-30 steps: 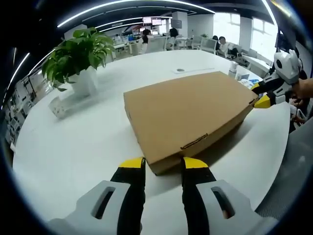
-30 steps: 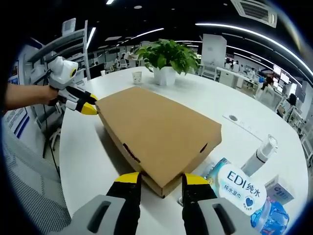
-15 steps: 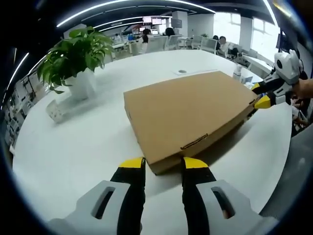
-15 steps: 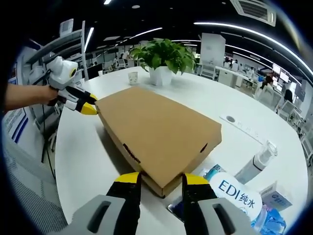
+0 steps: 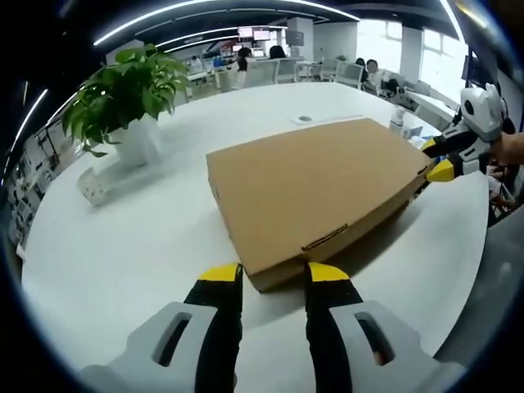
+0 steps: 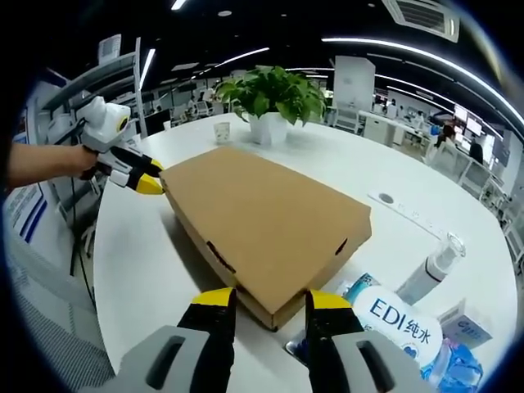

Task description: Operate the shoe box by opening the lid, removing the specified soft item, and placing it in the target area until the item is outside and the box remains undamaged.

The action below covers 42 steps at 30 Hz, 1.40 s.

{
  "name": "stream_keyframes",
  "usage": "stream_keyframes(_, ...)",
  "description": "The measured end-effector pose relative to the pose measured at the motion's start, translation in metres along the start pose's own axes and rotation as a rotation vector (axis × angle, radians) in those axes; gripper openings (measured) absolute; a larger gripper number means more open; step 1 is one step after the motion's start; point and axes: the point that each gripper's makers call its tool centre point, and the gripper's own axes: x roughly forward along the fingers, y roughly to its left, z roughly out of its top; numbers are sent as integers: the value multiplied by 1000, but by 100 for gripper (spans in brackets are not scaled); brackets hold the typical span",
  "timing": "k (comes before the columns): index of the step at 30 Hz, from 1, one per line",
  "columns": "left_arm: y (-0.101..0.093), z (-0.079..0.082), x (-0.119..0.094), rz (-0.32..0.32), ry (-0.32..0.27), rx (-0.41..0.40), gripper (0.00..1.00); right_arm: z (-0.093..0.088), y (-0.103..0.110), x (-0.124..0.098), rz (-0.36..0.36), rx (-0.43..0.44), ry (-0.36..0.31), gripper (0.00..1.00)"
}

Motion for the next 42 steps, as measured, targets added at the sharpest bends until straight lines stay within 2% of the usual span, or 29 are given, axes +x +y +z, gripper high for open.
stream_keyframes(5, -2, 3, -4, 7, -10, 16, 33, 1, 2, -6, -2, 13, -7, 30)
stream_keyframes(13, -3, 12, -21, 31, -45, 4, 39, 7, 3, -29, -24, 13, -52, 34)
stream_keyframes(23, -32, 16, -48, 3, -87, -11, 42, 0, -7, -70, -73, 43, -91, 42)
stream_keyframes(32, -60, 21, -73, -28, -139, -36, 50, -17, -16, -108, -124, 52, -96, 55)
stream_keyframes(34, -67, 21, -80, -40, -150, -42, 52, -18, -16, -118, -123, 69, -114, 58)
stream_keyframes(42, -90, 24, -108, -61, -192, -23, 61, -30, -22, -157, -162, 77, -141, 71)
